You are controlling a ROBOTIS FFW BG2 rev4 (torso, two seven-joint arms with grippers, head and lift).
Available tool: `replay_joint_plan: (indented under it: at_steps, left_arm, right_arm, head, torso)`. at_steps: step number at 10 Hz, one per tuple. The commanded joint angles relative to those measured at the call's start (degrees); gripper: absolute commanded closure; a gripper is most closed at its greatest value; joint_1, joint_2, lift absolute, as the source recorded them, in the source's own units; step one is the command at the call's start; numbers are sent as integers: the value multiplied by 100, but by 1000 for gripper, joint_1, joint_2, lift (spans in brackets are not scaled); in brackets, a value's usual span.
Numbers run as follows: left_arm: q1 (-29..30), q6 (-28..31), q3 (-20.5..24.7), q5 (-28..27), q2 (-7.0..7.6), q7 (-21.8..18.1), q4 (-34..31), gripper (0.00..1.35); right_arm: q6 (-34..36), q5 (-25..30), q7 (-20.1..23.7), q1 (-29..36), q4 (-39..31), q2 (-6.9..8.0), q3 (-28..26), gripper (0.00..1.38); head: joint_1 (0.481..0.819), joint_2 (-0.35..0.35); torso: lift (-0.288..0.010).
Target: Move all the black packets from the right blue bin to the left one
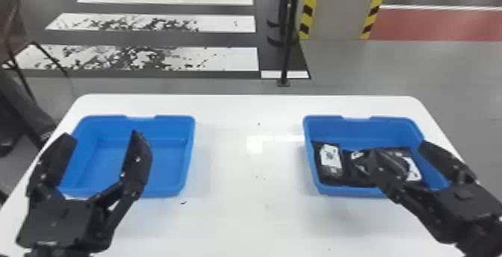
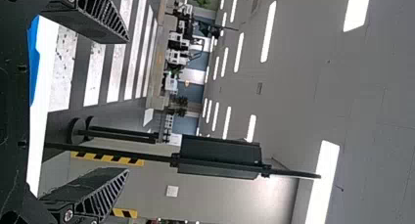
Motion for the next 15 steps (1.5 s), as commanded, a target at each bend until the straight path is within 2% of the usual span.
replay_joint_plan:
  at_steps: [1, 7, 10, 13, 15]
  left_arm:
    - [-27, 92, -18, -52, 0, -8, 0, 98]
    - [-55, 485, -41, -201, 9, 1, -42, 98]
    - [-55, 514, -41, -201, 9, 1, -42, 98]
    - [-41, 500, -41, -189, 9, 1, -42, 98]
    - [-41, 500, -30, -178, 9, 1, -42, 98]
  right_arm:
    - [-36, -10, 0, 2, 14, 6, 0, 168]
    - [-458, -56, 0, 16, 84, -2, 11, 168]
    - [-402, -136, 0, -40, 98, -11, 0, 168]
    - [892, -193, 9, -673, 84, -161, -69, 168]
    - [1947, -67, 9, -1081, 70, -196, -183, 163]
  head:
    - [695, -24]
    - [695, -35]
    - [695, -37]
    - [695, -34]
    - [695, -39]
  torso:
    - [-140]
    - [-140]
    - [-140]
    - [-140]
    - [-140]
